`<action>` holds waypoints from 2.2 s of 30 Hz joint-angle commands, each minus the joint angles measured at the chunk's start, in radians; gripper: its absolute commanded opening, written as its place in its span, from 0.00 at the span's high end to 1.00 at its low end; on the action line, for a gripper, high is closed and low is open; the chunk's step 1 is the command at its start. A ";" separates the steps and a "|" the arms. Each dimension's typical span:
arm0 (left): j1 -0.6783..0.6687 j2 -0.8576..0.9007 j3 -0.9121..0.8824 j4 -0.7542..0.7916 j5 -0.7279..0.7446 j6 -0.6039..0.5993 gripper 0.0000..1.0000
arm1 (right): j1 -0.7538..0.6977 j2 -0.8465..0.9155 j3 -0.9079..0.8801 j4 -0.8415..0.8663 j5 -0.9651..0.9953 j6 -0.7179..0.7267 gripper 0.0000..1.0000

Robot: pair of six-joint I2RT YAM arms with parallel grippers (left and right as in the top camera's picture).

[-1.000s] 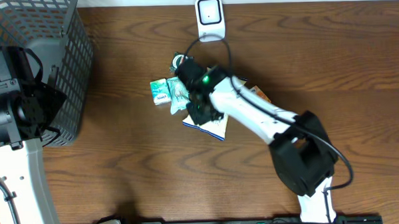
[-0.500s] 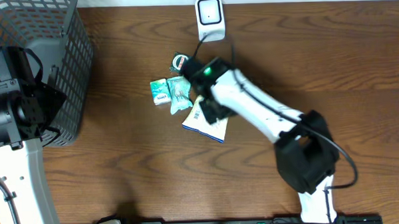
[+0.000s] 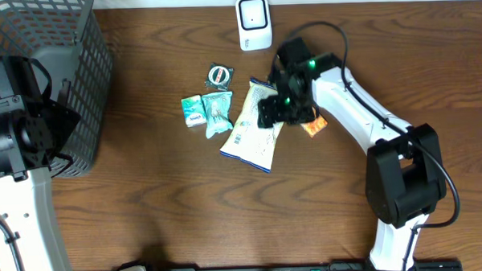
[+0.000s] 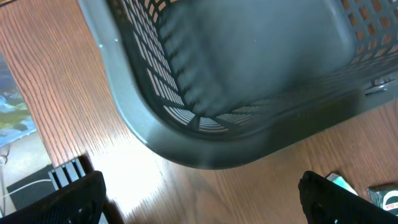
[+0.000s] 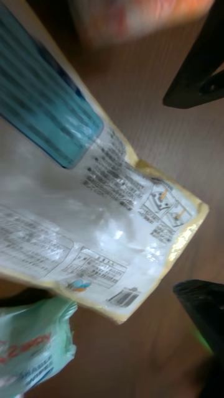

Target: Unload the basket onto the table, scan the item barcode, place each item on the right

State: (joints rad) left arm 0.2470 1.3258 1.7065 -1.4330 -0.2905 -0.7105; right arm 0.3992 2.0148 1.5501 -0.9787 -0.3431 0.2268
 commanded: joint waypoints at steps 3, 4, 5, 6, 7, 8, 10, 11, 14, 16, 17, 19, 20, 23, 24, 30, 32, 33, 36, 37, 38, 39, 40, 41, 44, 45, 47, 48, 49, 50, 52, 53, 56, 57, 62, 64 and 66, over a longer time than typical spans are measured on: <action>0.005 -0.007 -0.002 -0.002 -0.010 -0.009 0.02 | -0.031 0.002 -0.138 0.100 -0.138 0.113 0.15; 0.005 -0.007 -0.002 -0.002 -0.010 -0.009 0.02 | -0.035 0.002 -0.158 0.124 -0.138 0.144 0.15; 0.005 -0.007 -0.002 -0.002 -0.010 -0.009 0.02 | -0.038 0.002 -0.174 0.146 -0.138 0.165 0.15; 0.005 -0.007 -0.002 -0.002 -0.010 -0.009 0.02 | -0.039 0.002 -0.192 0.176 -0.138 0.187 0.14; 0.005 -0.007 -0.002 -0.002 -0.010 -0.009 0.02 | -0.040 0.002 -0.211 0.212 -0.138 0.211 0.14; 0.005 -0.007 -0.002 -0.002 -0.010 -0.009 0.02 | -0.040 0.002 -0.224 0.242 -0.138 0.233 0.13; 0.005 -0.007 -0.002 -0.002 -0.010 -0.009 0.02 | -0.040 0.002 -0.255 0.310 -0.138 0.283 0.12; 0.005 -0.007 -0.002 -0.002 -0.010 -0.009 0.02 | -0.040 0.002 -0.272 0.349 -0.138 0.313 0.13; 0.005 -0.007 -0.002 -0.002 -0.010 -0.009 0.02 | -0.032 0.004 -0.322 0.461 -0.134 0.391 0.14; 0.005 -0.007 -0.002 -0.002 -0.010 -0.009 0.02 | -0.024 0.011 -0.357 0.547 -0.130 0.432 0.15; 0.005 -0.007 -0.002 -0.002 -0.010 -0.009 0.02 | -0.018 0.021 -0.373 0.594 -0.130 0.447 0.17; 0.005 -0.007 -0.002 -0.002 -0.010 -0.009 0.02 | -0.005 0.047 -0.389 0.662 -0.131 0.477 0.20; 0.005 -0.007 -0.002 -0.002 -0.010 -0.009 0.02 | -0.001 0.062 -0.391 0.684 -0.131 0.484 0.22; 0.005 -0.007 -0.002 -0.002 -0.010 -0.009 0.02 | 0.006 0.098 -0.391 0.732 -0.135 0.483 0.64; 0.005 -0.007 -0.002 -0.002 -0.010 -0.009 0.02 | 0.006 0.100 -0.391 0.734 -0.135 0.483 0.78; 0.005 -0.007 -0.002 -0.002 -0.010 -0.009 0.03 | -0.036 0.064 -0.352 0.724 -0.256 0.401 0.99; 0.005 -0.007 -0.002 -0.002 -0.010 -0.009 0.02 | -0.067 0.025 -0.339 0.720 -0.341 0.381 0.99; 0.005 -0.007 -0.002 -0.002 -0.010 -0.009 0.02 | -0.082 0.002 -0.335 0.722 -0.379 0.366 0.99; 0.005 -0.007 -0.002 -0.002 -0.010 -0.009 0.02 | -0.130 -0.094 -0.332 0.729 -0.481 0.288 0.99; 0.005 -0.007 -0.002 -0.002 -0.010 -0.009 0.02 | -0.145 -0.132 -0.332 0.728 -0.501 0.266 0.99; 0.005 -0.007 -0.002 -0.002 -0.010 -0.009 0.02 | -0.162 -0.181 -0.332 0.729 -0.529 0.246 0.99; 0.005 -0.007 -0.002 -0.002 -0.010 -0.009 0.03 | -0.170 -0.212 -0.332 0.730 -0.549 0.240 0.99; 0.005 -0.007 -0.002 -0.002 -0.010 -0.009 0.02 | -0.178 -0.248 -0.332 0.731 -0.570 0.238 0.98; 0.005 -0.007 -0.002 -0.002 -0.010 -0.009 0.02 | -0.183 -0.277 -0.332 0.732 -0.590 0.238 0.98; 0.005 -0.007 -0.002 -0.002 -0.010 -0.009 0.02 | -0.196 -0.373 -0.332 0.750 -0.680 0.235 0.99; 0.005 -0.007 -0.002 -0.002 -0.010 -0.009 0.02 | -0.196 -0.392 -0.332 0.752 -0.691 0.236 0.99; 0.005 -0.007 -0.002 -0.002 -0.010 -0.009 0.02 | -0.196 -0.415 -0.332 0.760 -0.728 0.236 0.99; 0.005 -0.007 -0.002 -0.002 -0.010 -0.009 0.02 | -0.196 -0.420 -0.332 0.760 -0.741 0.241 0.99; 0.005 -0.007 -0.002 -0.002 -0.010 -0.009 0.02 | -0.195 -0.420 -0.332 0.760 -0.753 0.250 0.99; 0.005 -0.007 -0.002 -0.002 -0.010 -0.009 0.02 | -0.195 -0.420 -0.332 0.758 -0.768 0.251 0.99; 0.005 -0.007 -0.002 -0.002 -0.010 -0.009 0.02 | -0.195 -0.415 -0.333 0.746 -0.789 0.264 0.99; 0.005 -0.007 -0.002 -0.002 -0.010 -0.009 0.02 | -0.195 -0.414 -0.333 0.747 -0.810 0.275 0.99; 0.005 -0.007 -0.002 -0.002 -0.010 -0.009 0.02 | -0.195 -0.412 -0.333 0.758 -0.869 0.306 0.99; 0.005 -0.007 -0.002 -0.002 -0.010 -0.009 0.02 | -0.195 -0.412 -0.333 0.763 -0.874 0.324 0.99; 0.005 -0.007 -0.002 -0.002 -0.010 -0.009 0.02 | -0.195 -0.412 -0.333 0.784 -0.883 0.353 0.99; 0.005 -0.007 -0.002 -0.002 -0.010 -0.009 0.02 | -0.195 -0.412 -0.333 0.783 -0.883 0.353 0.99; 0.005 -0.007 -0.002 -0.002 -0.010 -0.009 0.02 | -0.195 -0.412 -0.333 0.784 -0.882 0.353 0.99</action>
State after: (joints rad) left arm 0.2470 1.3258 1.7065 -1.4326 -0.2905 -0.7101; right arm 0.2035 1.6054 1.2087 -0.2012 -1.1763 0.5617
